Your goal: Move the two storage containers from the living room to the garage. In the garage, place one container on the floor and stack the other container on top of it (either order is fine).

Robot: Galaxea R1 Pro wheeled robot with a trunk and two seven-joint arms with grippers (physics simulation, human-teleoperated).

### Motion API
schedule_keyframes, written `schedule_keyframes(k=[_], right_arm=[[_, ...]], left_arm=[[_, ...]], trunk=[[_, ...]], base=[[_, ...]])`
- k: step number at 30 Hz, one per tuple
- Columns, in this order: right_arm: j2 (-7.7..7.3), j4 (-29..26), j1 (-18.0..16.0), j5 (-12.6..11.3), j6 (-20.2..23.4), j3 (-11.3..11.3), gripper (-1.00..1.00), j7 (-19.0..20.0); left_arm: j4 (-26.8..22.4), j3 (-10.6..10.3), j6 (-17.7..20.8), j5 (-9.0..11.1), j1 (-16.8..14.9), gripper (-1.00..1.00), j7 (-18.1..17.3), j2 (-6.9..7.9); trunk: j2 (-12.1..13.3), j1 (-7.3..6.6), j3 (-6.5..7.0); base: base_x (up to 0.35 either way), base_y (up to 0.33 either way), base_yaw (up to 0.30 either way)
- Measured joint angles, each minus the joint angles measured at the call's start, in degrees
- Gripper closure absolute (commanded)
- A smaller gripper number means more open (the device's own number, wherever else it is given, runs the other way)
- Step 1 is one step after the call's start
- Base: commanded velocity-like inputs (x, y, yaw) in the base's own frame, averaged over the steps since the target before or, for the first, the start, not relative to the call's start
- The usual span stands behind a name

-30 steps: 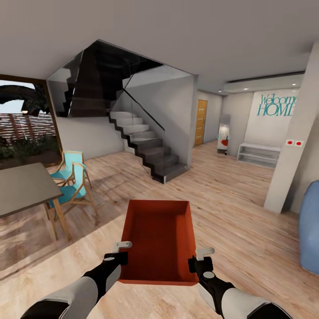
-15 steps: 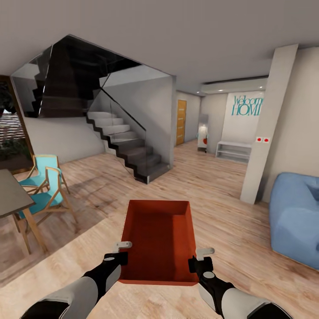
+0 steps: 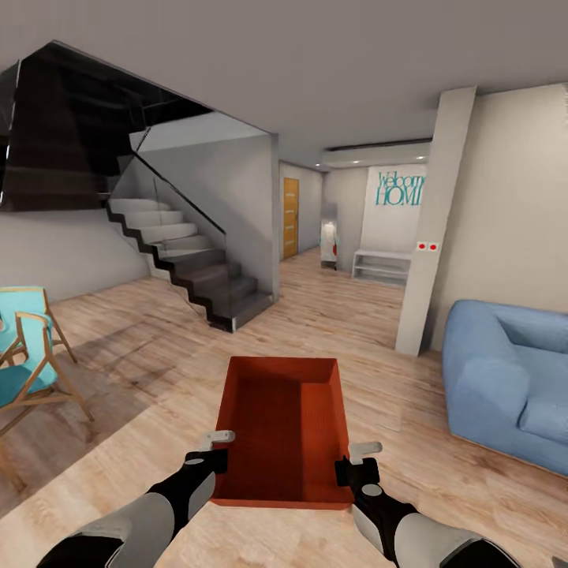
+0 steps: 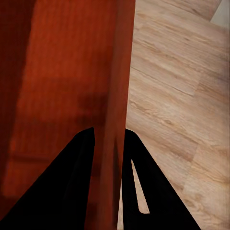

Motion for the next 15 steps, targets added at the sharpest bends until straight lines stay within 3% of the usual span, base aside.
schedule_keyframes(k=[15], right_arm=[[0.04,0.01,0.00,-0.11,0.06,0.09,1.00,-0.03]], left_arm=[[0.01,0.07,0.04,-0.09,0.00,1.00,0.03,0.01]], trunk=[[0.00,0.00,0.00]], base=[[0.321,0.000,-0.005]])
